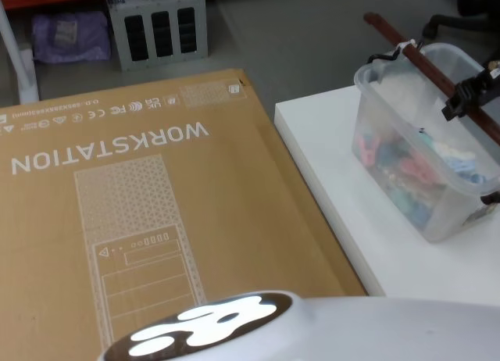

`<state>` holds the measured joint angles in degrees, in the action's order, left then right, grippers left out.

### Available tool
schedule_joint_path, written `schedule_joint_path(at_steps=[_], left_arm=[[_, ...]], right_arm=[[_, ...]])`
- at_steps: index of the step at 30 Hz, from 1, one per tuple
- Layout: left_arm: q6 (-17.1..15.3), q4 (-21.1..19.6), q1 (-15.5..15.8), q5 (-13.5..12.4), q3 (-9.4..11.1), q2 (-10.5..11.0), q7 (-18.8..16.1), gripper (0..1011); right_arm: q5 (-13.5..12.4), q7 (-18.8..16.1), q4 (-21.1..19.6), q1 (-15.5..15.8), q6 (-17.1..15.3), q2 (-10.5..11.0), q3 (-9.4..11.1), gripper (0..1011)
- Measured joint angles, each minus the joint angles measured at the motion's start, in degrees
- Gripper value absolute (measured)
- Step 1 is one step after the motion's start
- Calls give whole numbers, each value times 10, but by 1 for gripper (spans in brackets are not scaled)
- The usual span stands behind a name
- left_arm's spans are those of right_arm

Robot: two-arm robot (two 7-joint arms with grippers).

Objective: Use one hand to grasp the basket and place it at the designated location.

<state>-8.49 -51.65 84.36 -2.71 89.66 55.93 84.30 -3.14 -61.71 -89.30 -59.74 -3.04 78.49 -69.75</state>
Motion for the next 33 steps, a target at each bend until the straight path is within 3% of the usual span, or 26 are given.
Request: schedule_joint_path(at_steps=[13,16,33], left_arm=[[0,0,0,0,0,0,0,0],[0,0,0,0,0,0,0,0],[0,0,0,0,0,0,0,0]], right_arm=[[-2,-5,4,4,3,-4,-2,225],[-2,-5,3,3,3,-4,-2,274],[-2,-5,2,2,3,-3,-3,814]])
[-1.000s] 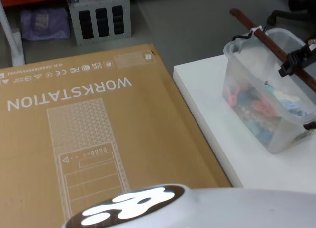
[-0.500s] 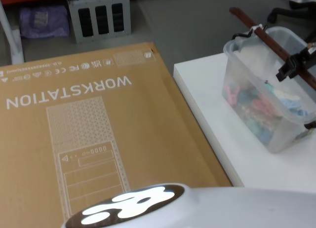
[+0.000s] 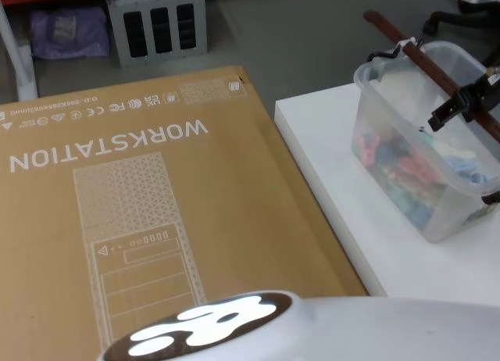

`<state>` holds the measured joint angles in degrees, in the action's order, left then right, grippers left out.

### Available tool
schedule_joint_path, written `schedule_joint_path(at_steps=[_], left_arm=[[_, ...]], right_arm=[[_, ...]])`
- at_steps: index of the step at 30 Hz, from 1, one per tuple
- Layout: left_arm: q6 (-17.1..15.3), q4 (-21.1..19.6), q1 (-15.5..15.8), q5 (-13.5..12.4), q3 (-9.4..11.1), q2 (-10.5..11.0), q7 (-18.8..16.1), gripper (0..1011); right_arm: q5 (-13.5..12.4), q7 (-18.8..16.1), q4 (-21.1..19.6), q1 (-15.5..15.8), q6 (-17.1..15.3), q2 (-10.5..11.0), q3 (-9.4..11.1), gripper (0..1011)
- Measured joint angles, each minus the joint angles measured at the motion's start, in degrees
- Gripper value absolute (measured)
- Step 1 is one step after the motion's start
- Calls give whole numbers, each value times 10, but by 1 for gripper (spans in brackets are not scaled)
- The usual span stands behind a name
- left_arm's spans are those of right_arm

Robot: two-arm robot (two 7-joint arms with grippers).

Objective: Use one hand to grasp the basket and place it at the designated location.

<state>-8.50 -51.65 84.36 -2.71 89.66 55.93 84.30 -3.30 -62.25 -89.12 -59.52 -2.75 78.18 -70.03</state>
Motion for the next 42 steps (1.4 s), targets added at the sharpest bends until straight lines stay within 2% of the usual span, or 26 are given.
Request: schedule_joint_path(at_steps=[7,9,12,22,24,25,27,28,31,33,34,42], left_arm=[[0,0,0,0,0,0,0,0],[0,0,0,0,0,0,0,0],[0,0,0,0,0,0,0,0],[0,0,0,0,0,0,0,0],[0,0,0,0,0,0,0,0],[0,0,0,0,0,0,0,0],[0,0,0,0,0,0,0,0],[0,0,0,0,0,0,0,0],[0,0,0,0,0,0,0,0],[0,0,0,0,0,0,0,0],[0,0,0,0,0,0,0,0],[0,0,0,0,0,0,0,0]], right_arm=[[0,0,0,0,0,0,0,993],[0,0,0,0,-1,0,0,1001],[14,1,-17,2,-1,6,4,1001],[35,8,-65,10,-5,33,20,1000],[43,11,-92,9,-15,49,27,1001],[43,11,-92,9,-15,49,27,1001],[55,16,-125,6,-30,69,36,1001],[55,16,-125,6,-30,69,36,1001],[72,19,-167,-1,-54,91,47,1001],[75,20,-174,-2,-58,95,49,1000],[82,23,-200,-6,-71,110,57,1001],[99,23,-257,-15,-106,141,81,1000]])
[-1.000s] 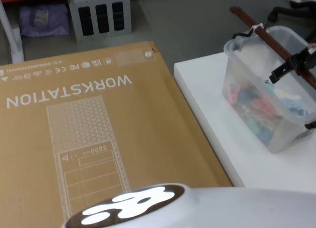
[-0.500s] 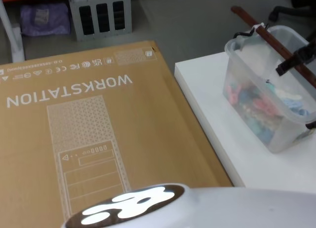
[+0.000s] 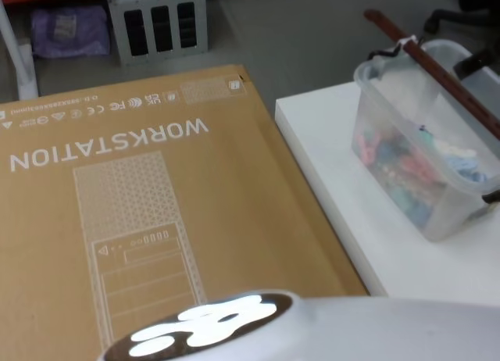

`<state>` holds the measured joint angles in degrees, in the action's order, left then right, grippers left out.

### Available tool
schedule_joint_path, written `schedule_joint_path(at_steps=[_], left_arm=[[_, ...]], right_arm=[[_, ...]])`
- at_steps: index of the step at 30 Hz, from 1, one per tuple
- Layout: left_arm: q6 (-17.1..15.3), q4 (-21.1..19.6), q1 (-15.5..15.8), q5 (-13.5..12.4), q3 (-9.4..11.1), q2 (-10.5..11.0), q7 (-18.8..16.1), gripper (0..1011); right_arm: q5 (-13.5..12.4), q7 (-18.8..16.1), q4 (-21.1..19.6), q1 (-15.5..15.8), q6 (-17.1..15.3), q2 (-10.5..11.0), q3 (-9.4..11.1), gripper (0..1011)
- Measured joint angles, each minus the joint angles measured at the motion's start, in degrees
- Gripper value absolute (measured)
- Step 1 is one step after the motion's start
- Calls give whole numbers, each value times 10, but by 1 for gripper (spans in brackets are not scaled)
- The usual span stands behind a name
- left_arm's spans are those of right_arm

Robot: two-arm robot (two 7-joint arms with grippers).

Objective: Use one hand to grasp the basket and place it at the designated location.

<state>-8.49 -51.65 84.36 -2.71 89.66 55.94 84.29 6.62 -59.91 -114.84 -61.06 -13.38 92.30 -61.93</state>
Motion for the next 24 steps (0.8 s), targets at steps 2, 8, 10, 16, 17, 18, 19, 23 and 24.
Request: schedule_joint_path(at_steps=[2,8,10,16,17,18,19,23,24], left_arm=[[0,0,0,0,0,0,0,0],[0,0,0,0,0,0,0,0],[0,0,0,0,0,0,0,0],[0,0,0,0,0,0,0,0],[0,0,0,0,0,0,0,0],[0,0,0,0,0,0,0,0],[0,0,0,0,0,0,0,0],[0,0,0,0,0,0,0,0],[0,0,0,0,0,0,0,0]], right_arm=[[0,0,2,0,0,-1,0,1000],[0,0,5,1,3,-3,-2,1001],[-1,0,6,2,4,-3,-3,1001],[-1,0,8,2,6,-4,-4,1000],[-1,0,8,2,6,-4,-4,1000],[-1,0,8,2,7,-5,-4,1001],[-1,0,8,2,7,-5,-4,1001],[-1,0,9,2,8,-5,-4,1001],[-1,0,9,2,8,-5,-4,1001]])
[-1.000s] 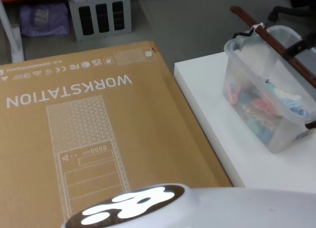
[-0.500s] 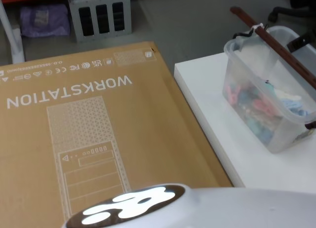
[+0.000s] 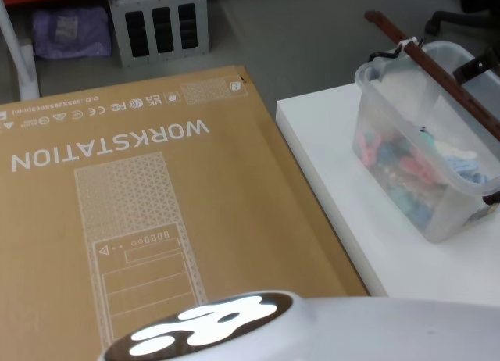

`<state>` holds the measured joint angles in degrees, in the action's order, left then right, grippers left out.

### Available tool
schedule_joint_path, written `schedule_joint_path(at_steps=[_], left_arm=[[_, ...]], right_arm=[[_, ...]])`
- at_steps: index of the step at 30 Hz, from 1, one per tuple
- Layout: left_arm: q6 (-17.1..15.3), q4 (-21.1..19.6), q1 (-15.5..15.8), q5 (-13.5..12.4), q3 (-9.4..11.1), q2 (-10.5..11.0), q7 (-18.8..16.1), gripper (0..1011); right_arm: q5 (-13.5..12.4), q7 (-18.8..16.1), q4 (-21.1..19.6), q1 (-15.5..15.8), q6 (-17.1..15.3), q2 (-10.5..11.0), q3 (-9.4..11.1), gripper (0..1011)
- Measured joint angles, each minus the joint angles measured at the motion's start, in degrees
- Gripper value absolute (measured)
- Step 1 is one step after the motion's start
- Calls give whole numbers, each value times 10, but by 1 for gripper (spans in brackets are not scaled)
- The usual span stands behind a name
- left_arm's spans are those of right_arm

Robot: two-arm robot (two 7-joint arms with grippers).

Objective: Use one hand to grasp the basket and place it at the designated location.

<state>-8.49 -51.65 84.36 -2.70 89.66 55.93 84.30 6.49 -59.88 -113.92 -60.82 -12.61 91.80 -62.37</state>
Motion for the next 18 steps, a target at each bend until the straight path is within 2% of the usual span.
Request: schedule_joint_path(at_steps=[18], left_arm=[[0,0,0,0,0,0,0,0]], right_arm=[[-1,1,1,1,1,-1,-1,1000]])
